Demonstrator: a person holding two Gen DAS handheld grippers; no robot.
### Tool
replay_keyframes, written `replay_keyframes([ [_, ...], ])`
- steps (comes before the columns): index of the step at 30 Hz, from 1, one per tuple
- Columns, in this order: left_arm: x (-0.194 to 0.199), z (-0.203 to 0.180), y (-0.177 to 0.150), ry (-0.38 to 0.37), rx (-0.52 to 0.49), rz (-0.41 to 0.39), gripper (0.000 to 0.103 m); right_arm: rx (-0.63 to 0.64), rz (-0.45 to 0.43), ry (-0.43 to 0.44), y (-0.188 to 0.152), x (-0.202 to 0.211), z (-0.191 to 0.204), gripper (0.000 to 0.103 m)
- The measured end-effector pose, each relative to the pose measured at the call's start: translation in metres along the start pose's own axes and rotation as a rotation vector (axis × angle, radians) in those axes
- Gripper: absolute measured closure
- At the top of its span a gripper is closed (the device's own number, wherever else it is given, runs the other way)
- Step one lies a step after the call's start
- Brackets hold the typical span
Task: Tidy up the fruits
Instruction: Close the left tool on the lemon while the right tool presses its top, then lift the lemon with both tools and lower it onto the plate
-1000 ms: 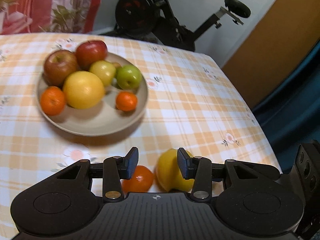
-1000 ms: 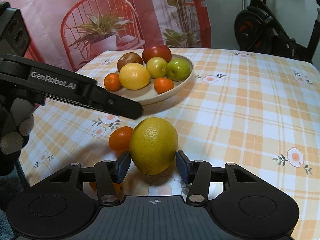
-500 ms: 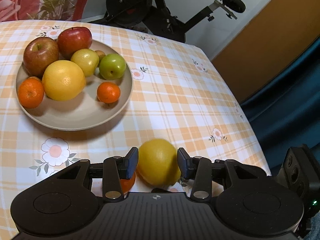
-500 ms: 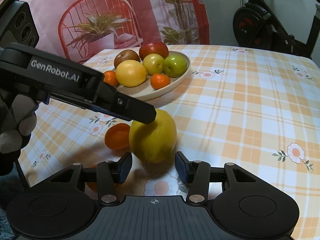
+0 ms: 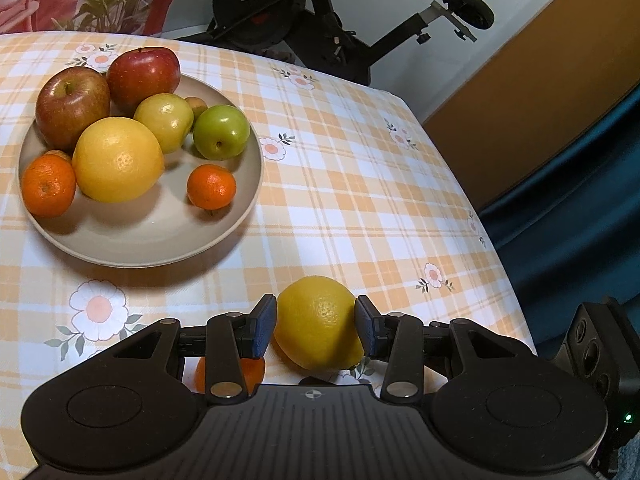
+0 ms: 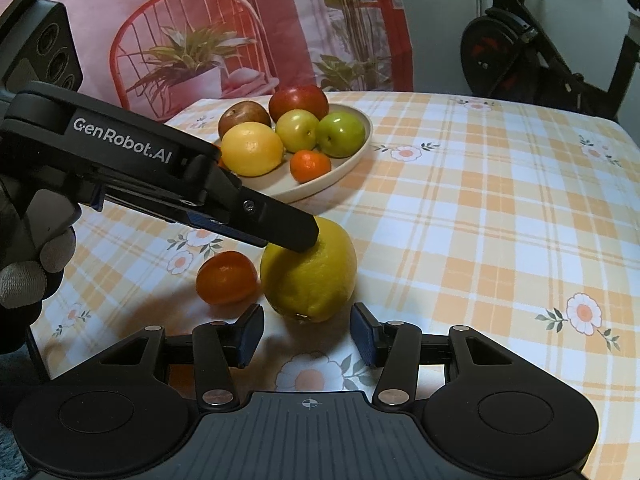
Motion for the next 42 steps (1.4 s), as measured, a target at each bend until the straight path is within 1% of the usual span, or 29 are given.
replay_keyframes([
  [10,-0.008,-0.001,0.005,-0.005,-0.001,-0.014,0.057,0.017,-0.024,-0.013,0.007,0.000,-0.003,0.057],
  [19,-0.009,0.000,0.005,-0.015,-0.007,-0.025,0.056,0.036,-0.014,-0.008,0.010,-0.004,-0.002,0.059],
  [25,0.005,0.005,0.007,-0.009,0.007,-0.076,0.056,0.073,-0.028,0.002,0.021,-0.003,0.005,0.059],
  [30,0.023,0.018,0.014,0.021,0.041,-0.135,0.056,0.144,-0.029,0.020,0.041,-0.009,0.022,0.059],
  [34,0.040,0.032,0.019,0.055,0.075,-0.183,0.056,0.195,-0.030,0.053,0.059,-0.018,0.038,0.059],
  [38,0.048,0.044,0.020,0.087,0.104,-0.206,0.056,0.231,-0.016,0.083,0.073,-0.030,0.051,0.059],
  [42,0.050,0.057,0.020,0.113,0.134,-0.208,0.056,0.256,0.013,0.101,0.080,-0.045,0.061,0.059],
])
Point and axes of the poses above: each gripper's, at about its wrist camera, not at the fingertips, and x roughly against the way its jaws point, z to its left, y to its top, the point moved 1 cm from there along -x, roughly the way its jaws point, and after that the axes turned 10 degrees about -x, right-handed, at the moved point
